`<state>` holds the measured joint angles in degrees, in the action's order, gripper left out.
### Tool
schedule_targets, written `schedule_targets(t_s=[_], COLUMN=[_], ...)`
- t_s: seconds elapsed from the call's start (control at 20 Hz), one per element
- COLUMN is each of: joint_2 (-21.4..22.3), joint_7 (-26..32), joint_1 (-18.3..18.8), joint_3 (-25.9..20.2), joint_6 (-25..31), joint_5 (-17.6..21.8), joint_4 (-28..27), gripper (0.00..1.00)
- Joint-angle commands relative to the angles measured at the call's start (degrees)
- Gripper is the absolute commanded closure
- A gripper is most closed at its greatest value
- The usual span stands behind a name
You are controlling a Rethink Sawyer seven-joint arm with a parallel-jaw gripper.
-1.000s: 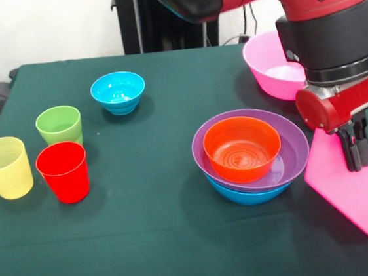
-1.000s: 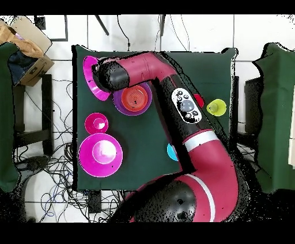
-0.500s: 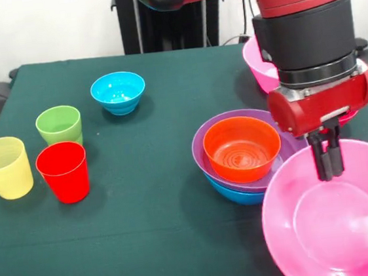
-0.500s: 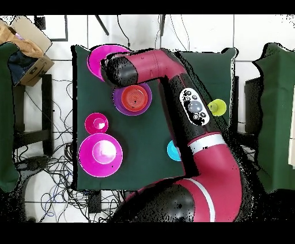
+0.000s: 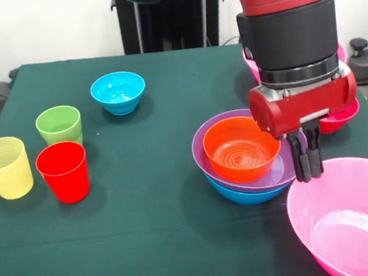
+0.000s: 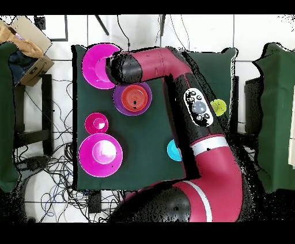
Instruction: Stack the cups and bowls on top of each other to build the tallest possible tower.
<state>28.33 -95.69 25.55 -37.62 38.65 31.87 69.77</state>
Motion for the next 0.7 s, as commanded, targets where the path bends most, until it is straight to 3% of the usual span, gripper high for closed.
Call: schedule_targets(t_s=[0.05,0.35,0.7], joint_2=[5.7,8.3,9.2], joint_7=[-0.1,1.2,1.6], joint_1=[-3.6,-4.7,-5.5], joint_3=[4.4,4.7,4.8], joint_6=[16.2,23.0,25.3], joint_5=[-2.1,-3.1,-2.1], joint_4=[-5.5,-8.7,-10.2], gripper=[1.0,1.0,1.0])
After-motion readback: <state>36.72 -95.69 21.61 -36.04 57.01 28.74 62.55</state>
